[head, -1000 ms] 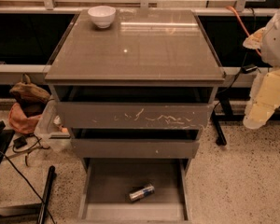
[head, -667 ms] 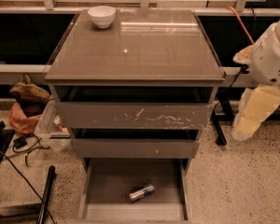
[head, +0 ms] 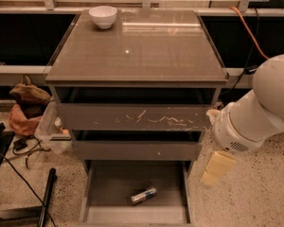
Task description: Pick redbull can from bottom drawer and place on counter
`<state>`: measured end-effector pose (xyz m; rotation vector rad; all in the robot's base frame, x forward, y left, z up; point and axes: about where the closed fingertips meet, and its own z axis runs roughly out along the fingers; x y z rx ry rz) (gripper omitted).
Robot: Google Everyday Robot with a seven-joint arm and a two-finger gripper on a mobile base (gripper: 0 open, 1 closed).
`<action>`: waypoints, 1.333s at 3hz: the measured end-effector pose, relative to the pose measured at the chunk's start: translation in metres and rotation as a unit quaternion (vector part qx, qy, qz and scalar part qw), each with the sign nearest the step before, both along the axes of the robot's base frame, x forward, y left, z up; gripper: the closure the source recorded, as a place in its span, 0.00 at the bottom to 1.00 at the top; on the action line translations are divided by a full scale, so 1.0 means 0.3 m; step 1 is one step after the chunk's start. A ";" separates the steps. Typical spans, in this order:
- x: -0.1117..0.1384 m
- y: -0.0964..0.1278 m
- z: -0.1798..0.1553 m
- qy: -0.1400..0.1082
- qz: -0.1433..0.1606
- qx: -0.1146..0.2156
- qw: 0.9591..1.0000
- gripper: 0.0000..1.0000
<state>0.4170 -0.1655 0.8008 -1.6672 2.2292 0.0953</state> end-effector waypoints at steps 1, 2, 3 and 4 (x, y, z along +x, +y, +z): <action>0.000 0.000 0.000 0.000 0.000 0.000 1.000 0.00; 0.024 0.060 -0.118 0.003 0.008 0.022 1.000 0.00; 0.012 0.172 -0.511 0.059 0.020 0.047 0.997 0.00; 0.041 0.248 -0.829 0.081 0.020 0.069 0.994 0.00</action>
Offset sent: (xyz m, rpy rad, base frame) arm 0.0372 0.0891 -0.1806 0.2346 0.0390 0.0752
